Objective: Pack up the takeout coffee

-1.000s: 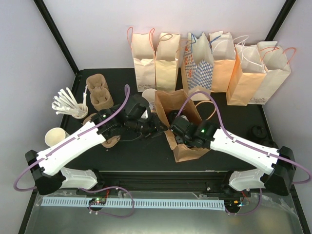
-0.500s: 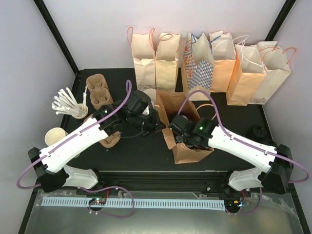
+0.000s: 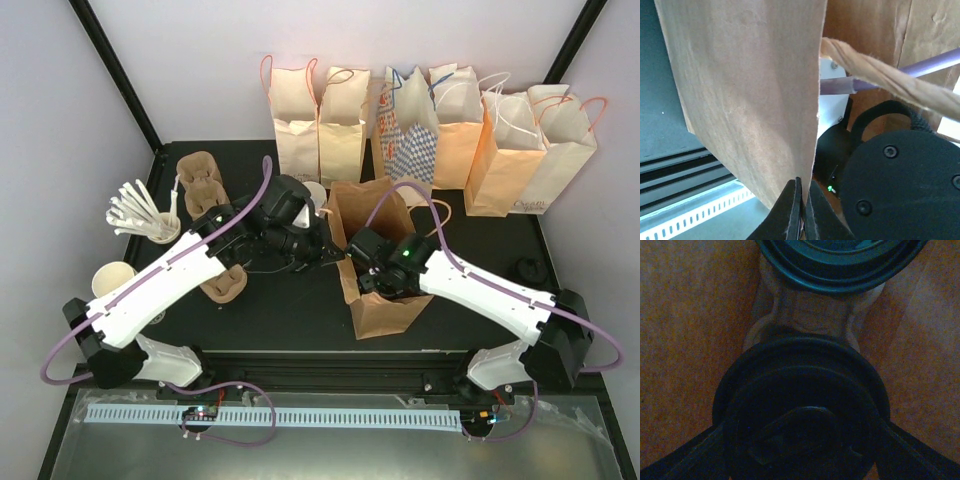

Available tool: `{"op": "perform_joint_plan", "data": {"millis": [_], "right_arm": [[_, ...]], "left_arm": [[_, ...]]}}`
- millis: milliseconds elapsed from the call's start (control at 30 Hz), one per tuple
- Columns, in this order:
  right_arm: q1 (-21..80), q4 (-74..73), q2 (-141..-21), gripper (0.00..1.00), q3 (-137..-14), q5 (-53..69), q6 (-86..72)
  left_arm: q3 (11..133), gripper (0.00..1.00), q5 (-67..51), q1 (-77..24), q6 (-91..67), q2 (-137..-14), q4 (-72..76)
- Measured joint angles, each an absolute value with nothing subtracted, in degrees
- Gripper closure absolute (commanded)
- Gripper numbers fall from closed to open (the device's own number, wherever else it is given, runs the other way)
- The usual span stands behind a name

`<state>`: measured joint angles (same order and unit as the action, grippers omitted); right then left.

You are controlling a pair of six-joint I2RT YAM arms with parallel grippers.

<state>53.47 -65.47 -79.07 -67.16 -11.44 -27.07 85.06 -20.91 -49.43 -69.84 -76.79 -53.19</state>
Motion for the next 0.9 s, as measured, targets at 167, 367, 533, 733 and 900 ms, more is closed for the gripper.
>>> {"op": "perform_joint_plan", "data": {"millis": [167,367,533,733,900], "right_arm": [[52.88,-64.53,-80.66,0.59,-67.07,-11.07,-26.89],[51.96,-62.54,-80.97,0.58,-65.58,-10.31,-26.87],[51.92,-60.64,-80.62,0.58,-63.88,-10.28,-26.92],[51.77,-58.43,-79.70,0.58,-61.73,-10.37,-26.98],[51.66,-57.01,-79.70,0.58,-61.04,-10.50,-27.05]], "left_arm": [[86.41,0.99,-22.63,-49.04,-68.99,-78.78,-53.28],[86.87,0.98,-23.57,-48.75,-68.10,-79.46,-53.71],[86.87,0.98,-23.73,-48.64,-67.37,-79.55,-54.15],[86.87,0.98,-24.12,-48.47,-66.54,-79.55,-54.19],[86.87,0.98,-24.14,-48.45,-66.15,-79.55,-54.22]]}}
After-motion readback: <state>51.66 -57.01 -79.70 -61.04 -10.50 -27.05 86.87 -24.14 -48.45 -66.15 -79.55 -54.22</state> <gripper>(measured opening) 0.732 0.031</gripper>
